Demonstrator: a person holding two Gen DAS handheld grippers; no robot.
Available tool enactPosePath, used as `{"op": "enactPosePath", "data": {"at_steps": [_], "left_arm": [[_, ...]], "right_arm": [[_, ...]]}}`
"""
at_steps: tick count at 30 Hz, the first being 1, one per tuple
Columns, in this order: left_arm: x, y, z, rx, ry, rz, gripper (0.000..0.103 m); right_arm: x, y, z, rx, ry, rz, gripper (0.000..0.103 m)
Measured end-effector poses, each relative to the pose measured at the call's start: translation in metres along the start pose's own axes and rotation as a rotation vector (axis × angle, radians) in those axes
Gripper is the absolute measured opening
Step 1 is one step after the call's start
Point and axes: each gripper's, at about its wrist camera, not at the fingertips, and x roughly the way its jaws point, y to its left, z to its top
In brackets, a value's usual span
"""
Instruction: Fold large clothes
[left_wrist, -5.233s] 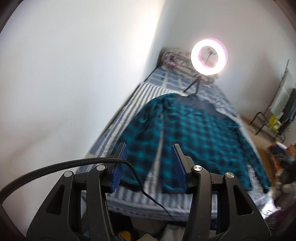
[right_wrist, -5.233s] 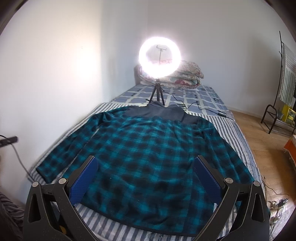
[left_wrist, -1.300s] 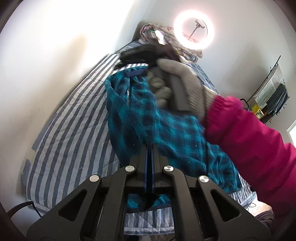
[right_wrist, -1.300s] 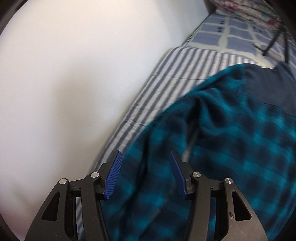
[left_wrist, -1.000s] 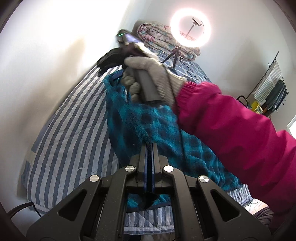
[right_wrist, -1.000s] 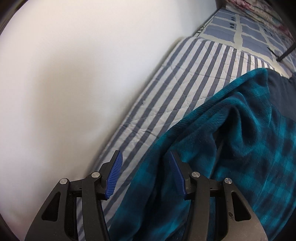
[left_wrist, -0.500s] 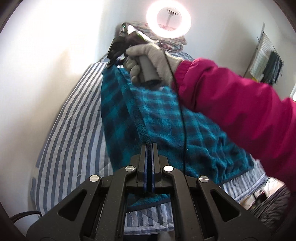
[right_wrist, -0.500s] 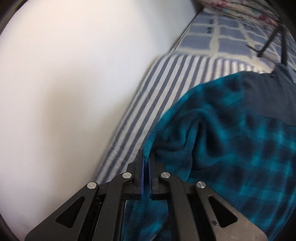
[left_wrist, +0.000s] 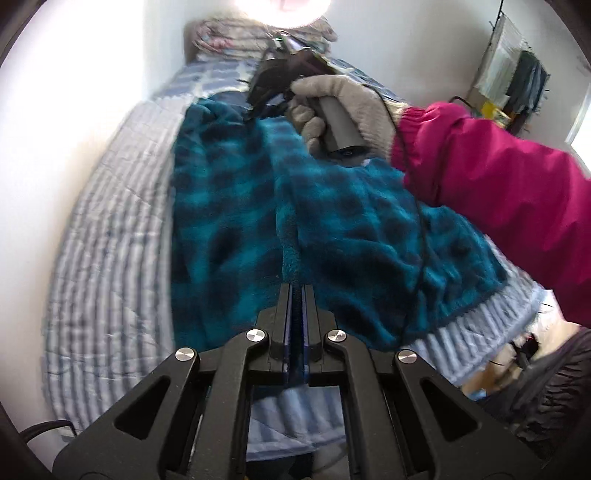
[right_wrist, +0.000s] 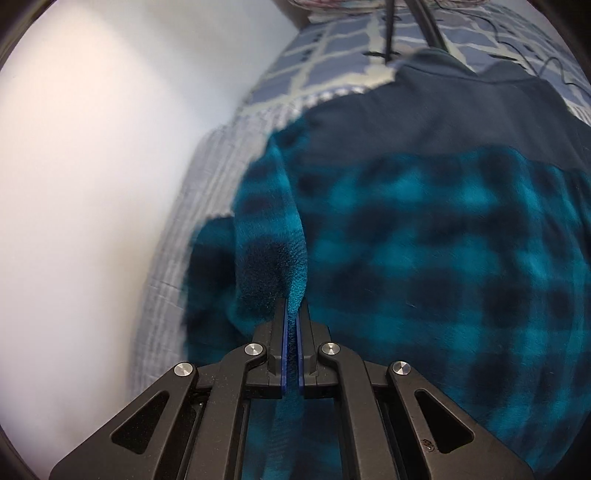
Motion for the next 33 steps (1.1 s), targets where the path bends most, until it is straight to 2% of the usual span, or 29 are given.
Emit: {"op": "enactPosePath", "data": {"at_steps": [1,2,3,6,8,9,10,12,13,15,20,24,25,26,28,29,30,31,33], "left_arm": [[-0.001,0.0,0.0,-0.009,0.002,-0.013,0.017],[-0.006,0.0,0.0,-0.02,-0.006,-0.032,0.036],[-0.012,0.003,-0.001,-0.033,-0.027,-0.055,0.046],[-0.029,0.024,-0.004,-0.115,-0.062,-0.114,0.047],[-0.032,0.045,-0.008,-0.194,-0.075,-0.099,0.047],[-0.031,0.058,-0.012,-0.247,-0.068,-0.079,0.047],[-0.029,0.069,-0.015,-0.3,-0.059,-0.082,0.046],[-0.019,0.091,-0.026,-0.413,-0.02,-0.119,0.038],[-0.014,0.096,-0.028,-0.435,-0.001,-0.111,0.037],[-0.001,0.103,-0.035,-0.465,0.041,-0.103,0.037],[0.027,0.1,-0.038,-0.515,0.116,-0.147,0.037],[0.043,0.097,-0.038,-0.522,0.149,-0.128,0.036],[0.047,0.096,-0.039,-0.529,0.151,-0.125,0.031],[0.051,0.095,-0.04,-0.53,0.158,-0.109,0.004],[0.055,0.093,-0.04,-0.538,0.152,-0.095,0.0],[0.053,0.092,-0.04,-0.537,0.143,-0.094,0.0],[0.049,0.091,-0.04,-0.529,0.132,-0.085,0.0],[0.043,0.089,-0.043,-0.525,0.122,-0.077,0.0],[0.027,0.092,-0.044,-0.524,0.09,-0.062,0.0]], "right_arm": [[0.002,-0.001,-0.003,-0.027,0.009,-0.019,0.006],[0.004,-0.001,-0.005,-0.049,0.014,-0.043,0.006],[0.005,0.0,-0.006,-0.066,0.015,-0.065,0.008],[-0.003,-0.002,-0.018,-0.137,0.009,-0.088,0.026],[-0.021,0.0,-0.034,-0.172,-0.013,-0.091,0.036],[-0.031,0.0,-0.042,-0.183,-0.022,-0.086,0.036],[-0.037,0.0,-0.05,-0.188,-0.017,-0.073,0.036],[-0.046,-0.002,-0.066,-0.189,0.0,-0.048,0.036],[-0.052,-0.004,-0.08,-0.193,0.019,-0.024,0.036],[-0.052,-0.012,-0.096,-0.199,0.046,-0.003,0.036],[-0.056,-0.019,-0.165,-0.183,0.169,0.087,0.036],[-0.046,-0.021,-0.201,-0.166,0.257,0.152,0.036],[-0.044,-0.019,-0.21,-0.165,0.275,0.169,0.036],[-0.047,-0.016,-0.219,-0.171,0.281,0.17,0.036],[-0.043,-0.01,-0.23,-0.193,0.284,0.163,0.037],[-0.042,-0.007,-0.233,-0.199,0.281,0.159,0.034],[-0.044,-0.005,-0.236,-0.198,0.275,0.174,0.012],[-0.043,-0.002,-0.237,-0.188,0.287,0.209,0.002],[-0.045,0.005,-0.239,-0.168,0.292,0.245,0.003]]}}
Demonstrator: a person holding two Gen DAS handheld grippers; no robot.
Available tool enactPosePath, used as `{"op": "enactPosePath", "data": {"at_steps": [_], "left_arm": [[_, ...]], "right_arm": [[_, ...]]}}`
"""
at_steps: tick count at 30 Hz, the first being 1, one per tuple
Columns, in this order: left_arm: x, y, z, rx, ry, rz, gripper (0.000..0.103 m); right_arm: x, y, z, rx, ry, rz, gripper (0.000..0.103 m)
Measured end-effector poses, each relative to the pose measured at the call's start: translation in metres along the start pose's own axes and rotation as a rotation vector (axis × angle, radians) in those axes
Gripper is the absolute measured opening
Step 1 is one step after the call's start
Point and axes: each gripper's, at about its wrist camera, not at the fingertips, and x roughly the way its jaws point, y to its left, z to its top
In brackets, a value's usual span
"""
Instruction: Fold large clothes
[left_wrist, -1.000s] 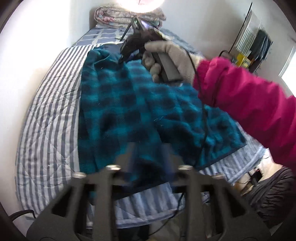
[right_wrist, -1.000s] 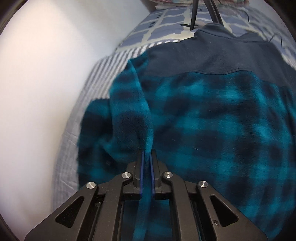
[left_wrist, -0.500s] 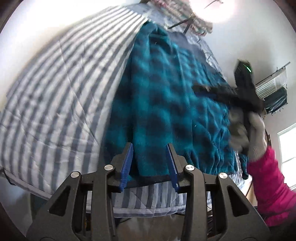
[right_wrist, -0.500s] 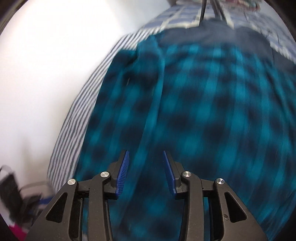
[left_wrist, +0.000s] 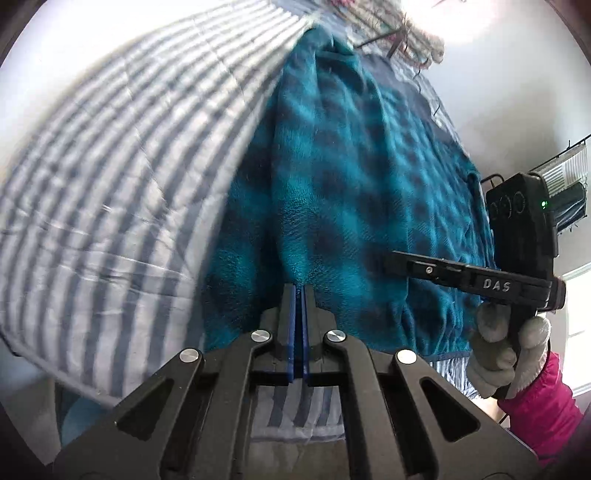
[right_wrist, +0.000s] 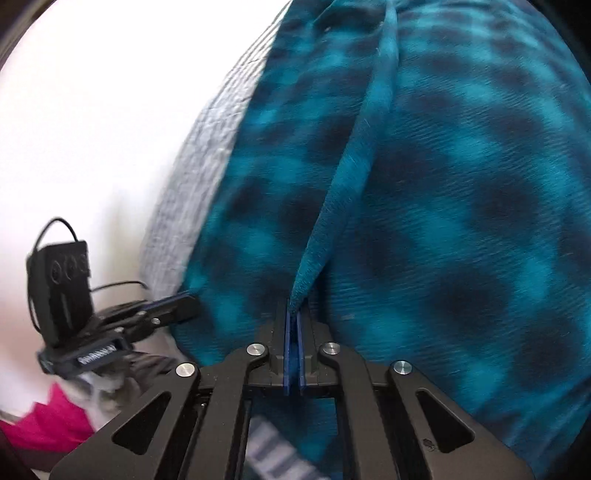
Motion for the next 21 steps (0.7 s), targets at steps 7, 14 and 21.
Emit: {"op": "enactPosePath", "data": {"at_steps": [7,14,21], "left_arm": [[-0.012,0.012,-0.003,0.001,-0.027,0.059,0.0],[-0.008,0.009,-0.011,-0.009,-0.026,0.084,0.034],[-0.002,0.029,-0.013,-0.122,-0.053,0.068,0.067]], "right_arm": [[-0.006,0.04,-0.002,-0.118,-0.038,-0.094,0.002],[0.021,0.043,-0.013,-0.189,0.017,-0.251,0.005],[-0.003,0.069,-0.023,-0.306,-0.13,-0.33,0.008]]}}
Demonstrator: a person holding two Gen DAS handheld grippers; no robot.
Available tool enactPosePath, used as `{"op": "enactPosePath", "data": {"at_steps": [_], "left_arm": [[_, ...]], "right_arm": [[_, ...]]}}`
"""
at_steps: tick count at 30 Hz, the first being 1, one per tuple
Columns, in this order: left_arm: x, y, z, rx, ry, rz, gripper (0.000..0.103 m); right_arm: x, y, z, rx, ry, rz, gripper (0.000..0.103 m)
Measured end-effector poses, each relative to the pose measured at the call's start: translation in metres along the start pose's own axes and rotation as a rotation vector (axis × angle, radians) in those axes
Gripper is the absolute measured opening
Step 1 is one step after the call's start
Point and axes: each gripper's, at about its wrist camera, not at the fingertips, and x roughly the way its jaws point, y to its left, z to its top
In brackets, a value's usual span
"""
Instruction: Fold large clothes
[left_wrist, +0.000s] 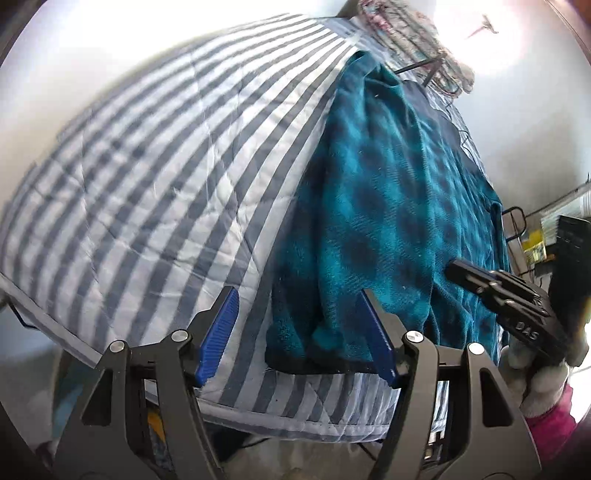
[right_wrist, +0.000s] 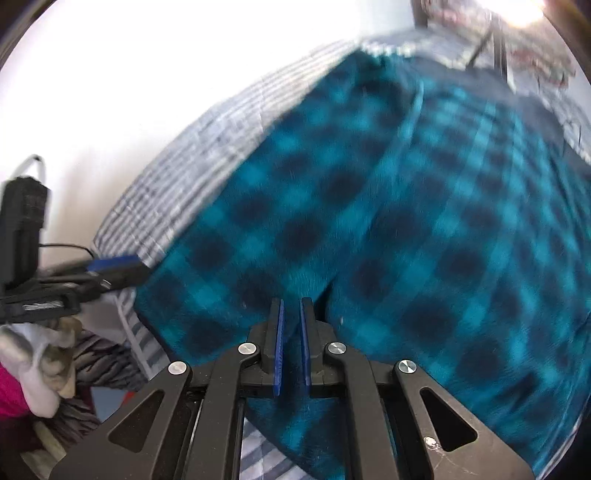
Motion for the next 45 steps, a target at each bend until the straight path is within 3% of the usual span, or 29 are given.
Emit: {"op": "enactPosePath", "data": {"at_steps": [4,6,9,17,22,23,24,26,31,37,41,43,45], "left_arm": [[0.01,0.002,-0.005,-0.025,0.021,-0.042,0.064],[0.017,0.0,-0.006,-0.023,0.037,-0.048,0.037],[0.018,-0.006,-0.006,-0.006,0.024,-0.048,0.01],[-0.012,-0.023,-0.005,0.023,-0.077,-0.117,0.006],[-0.017,-0.04,-0.008,0.088,-0.099,-0.111,0.006],[-0.018,-0.043,-0.009,0.099,-0.103,-0.111,0.006],[-0.019,-0.046,-0.009,0.111,-0.107,-0.112,0.006],[-0.018,-0.051,-0.008,0.127,-0.113,-0.113,0.006],[-0.011,-0.066,-0.001,0.146,-0.116,-0.11,0.006],[-0.011,-0.077,-0.004,0.202,-0.128,-0.089,0.006],[-0.009,-0.089,-0.005,0.247,-0.136,-0.076,0.005],[-0.009,-0.095,-0.007,0.273,-0.14,-0.069,0.005],[-0.009,-0.103,-0.009,0.303,-0.145,-0.058,0.005]], "right_arm": [[-0.002,0.005,0.008,0.019,-0.105,0.013,0.009],[0.003,0.0,0.015,0.029,-0.113,0.008,0.009],[0.013,-0.007,0.033,0.056,-0.095,0.004,0.009],[0.064,-0.02,0.055,0.12,0.023,-0.019,0.009],[0.061,-0.022,0.071,0.13,0.053,0.004,0.01],[0.056,-0.023,0.079,0.138,0.038,0.005,0.019],[0.052,-0.023,0.087,0.141,0.026,-0.007,0.04],[0.046,-0.022,0.104,0.15,-0.006,-0.019,0.064],[0.057,-0.009,0.155,0.138,-0.007,-0.003,0.064],[0.107,0.013,0.186,0.067,0.074,-0.178,0.064],[0.13,0.017,0.181,0.028,0.134,-0.252,0.064],[0.138,0.017,0.178,-0.004,0.155,-0.3,0.06],[0.138,0.019,0.173,-0.044,0.158,-0.347,0.042]]}}
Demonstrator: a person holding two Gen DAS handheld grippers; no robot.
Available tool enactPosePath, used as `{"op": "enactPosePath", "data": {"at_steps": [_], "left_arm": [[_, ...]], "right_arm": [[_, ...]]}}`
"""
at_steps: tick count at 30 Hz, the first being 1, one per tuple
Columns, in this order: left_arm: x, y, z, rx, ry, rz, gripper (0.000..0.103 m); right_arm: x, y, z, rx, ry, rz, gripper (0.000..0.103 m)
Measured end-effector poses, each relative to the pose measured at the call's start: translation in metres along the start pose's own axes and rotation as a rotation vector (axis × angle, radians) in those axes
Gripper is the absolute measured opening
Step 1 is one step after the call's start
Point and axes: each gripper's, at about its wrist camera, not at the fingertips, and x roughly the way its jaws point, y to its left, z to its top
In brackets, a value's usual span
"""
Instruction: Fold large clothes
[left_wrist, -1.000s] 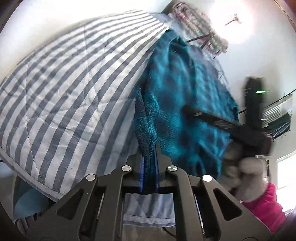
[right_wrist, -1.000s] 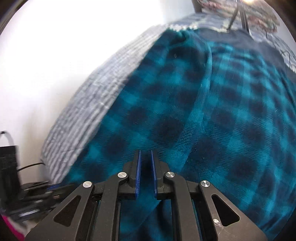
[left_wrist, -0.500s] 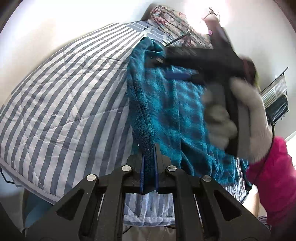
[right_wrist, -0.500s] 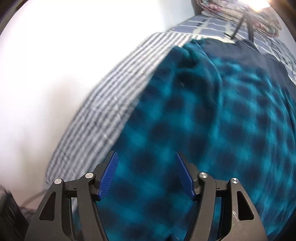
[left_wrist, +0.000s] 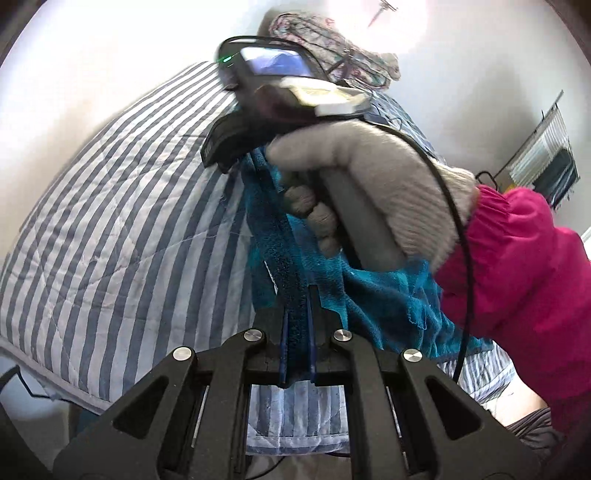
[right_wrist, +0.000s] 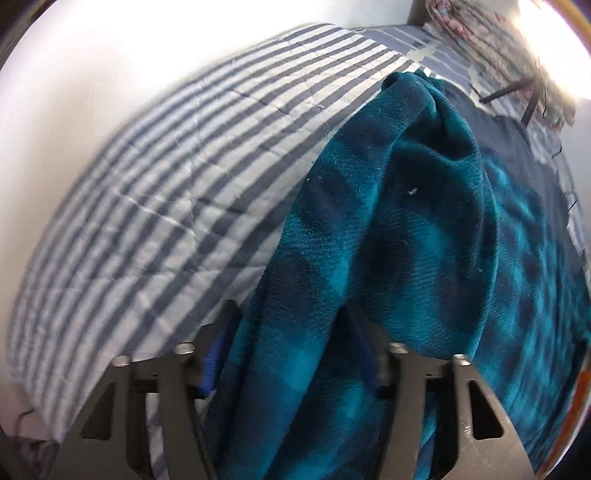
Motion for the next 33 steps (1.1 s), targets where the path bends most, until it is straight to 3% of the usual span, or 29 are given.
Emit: {"op": "enactPosePath", "data": {"at_steps": [1,3,4,9,13,15,22,27,33], "left_arm": [[0.001,-0.003,0.0,0.007,0.0,0.001,0.005],[0.001,-0.009,0.0,0.018,0.001,-0.003,0.005],[0.001,-0.012,0.0,0.023,0.001,-0.004,0.005],[0.002,-0.029,0.0,0.069,-0.003,-0.011,0.005],[0.003,-0.051,0.001,0.135,-0.014,-0.007,0.005],[0.004,-0.064,0.001,0.17,-0.015,-0.008,0.005],[0.016,-0.105,-0.008,0.299,0.011,-0.012,0.005],[0.032,-0.13,-0.023,0.348,0.068,-0.024,0.005],[0.046,-0.144,-0.032,0.365,0.123,-0.034,0.005]], "right_arm": [[0.0,0.0,-0.001,-0.019,-0.01,-0.023,0.037],[-0.005,-0.002,-0.005,-0.039,-0.028,-0.059,0.011],[-0.007,-0.005,-0.007,-0.036,-0.034,-0.063,0.008],[-0.017,-0.048,-0.01,0.067,-0.08,0.091,0.006],[-0.03,-0.099,-0.02,0.243,-0.159,0.298,0.006],[-0.035,-0.118,-0.029,0.308,-0.189,0.359,0.006],[-0.044,-0.2,-0.086,0.555,-0.33,0.552,0.006],[-0.033,-0.233,-0.129,0.686,-0.353,0.606,0.006],[-0.013,-0.25,-0.154,0.733,-0.308,0.543,0.006]]}}
